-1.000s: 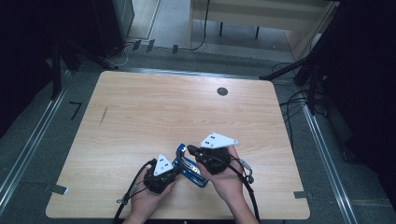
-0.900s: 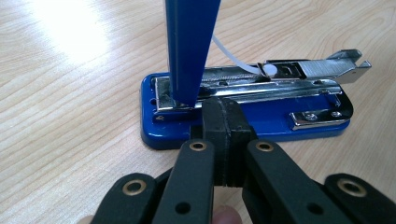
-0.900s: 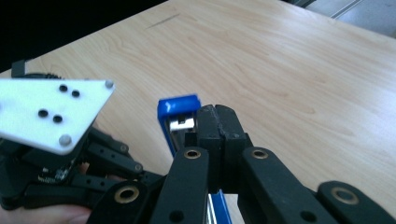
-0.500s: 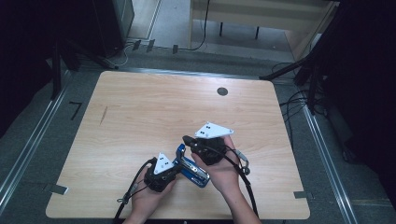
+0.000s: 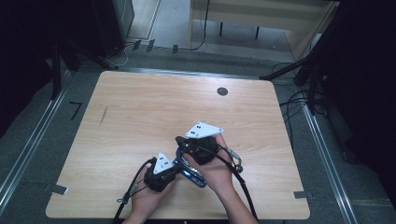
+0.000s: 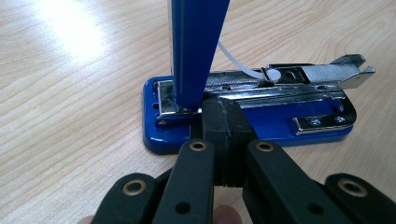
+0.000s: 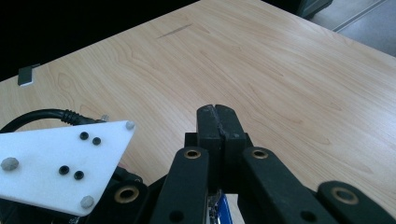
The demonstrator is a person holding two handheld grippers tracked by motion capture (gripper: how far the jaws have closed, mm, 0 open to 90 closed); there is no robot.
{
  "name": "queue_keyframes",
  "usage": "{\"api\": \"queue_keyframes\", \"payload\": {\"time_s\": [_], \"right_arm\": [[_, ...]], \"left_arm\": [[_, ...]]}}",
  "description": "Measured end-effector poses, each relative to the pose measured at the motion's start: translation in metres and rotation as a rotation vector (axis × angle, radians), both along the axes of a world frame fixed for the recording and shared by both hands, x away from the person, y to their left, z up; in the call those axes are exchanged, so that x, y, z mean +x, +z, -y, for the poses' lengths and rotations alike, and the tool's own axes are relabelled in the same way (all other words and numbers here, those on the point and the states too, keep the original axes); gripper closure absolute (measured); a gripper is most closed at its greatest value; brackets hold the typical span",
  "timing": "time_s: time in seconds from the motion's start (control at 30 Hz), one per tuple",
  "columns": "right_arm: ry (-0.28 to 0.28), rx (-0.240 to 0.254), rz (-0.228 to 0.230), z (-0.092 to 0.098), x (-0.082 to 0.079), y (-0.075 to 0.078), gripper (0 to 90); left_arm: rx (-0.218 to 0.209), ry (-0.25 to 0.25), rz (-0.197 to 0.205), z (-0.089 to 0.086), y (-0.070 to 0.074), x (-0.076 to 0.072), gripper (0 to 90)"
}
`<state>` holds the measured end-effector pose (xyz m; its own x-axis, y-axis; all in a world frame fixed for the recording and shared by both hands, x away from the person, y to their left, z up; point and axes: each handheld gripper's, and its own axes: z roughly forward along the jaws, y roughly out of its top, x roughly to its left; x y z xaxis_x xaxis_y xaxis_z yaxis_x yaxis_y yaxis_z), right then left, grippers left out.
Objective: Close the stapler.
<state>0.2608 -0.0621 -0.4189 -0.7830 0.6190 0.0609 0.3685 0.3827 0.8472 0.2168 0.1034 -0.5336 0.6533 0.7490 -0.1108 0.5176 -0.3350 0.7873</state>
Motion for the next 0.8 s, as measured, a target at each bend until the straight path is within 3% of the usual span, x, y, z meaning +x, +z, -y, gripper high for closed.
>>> {"api": "queue_keyframes", "payload": {"time_s": [0.47, 0.8], "right_arm": [[-0.008, -0.005, 0.003, 0.01, -0.008, -0.004, 90.0], [-0.039, 0.0, -0.013, 0.03, -0.018, -0.014, 90.0]], "left_arm": [[0.012, -0.027, -0.02, -0.002, 0.0, -0.002, 90.0], [0.014, -0.03, -0.024, -0.001, 0.0, -0.003, 90.0]]}}
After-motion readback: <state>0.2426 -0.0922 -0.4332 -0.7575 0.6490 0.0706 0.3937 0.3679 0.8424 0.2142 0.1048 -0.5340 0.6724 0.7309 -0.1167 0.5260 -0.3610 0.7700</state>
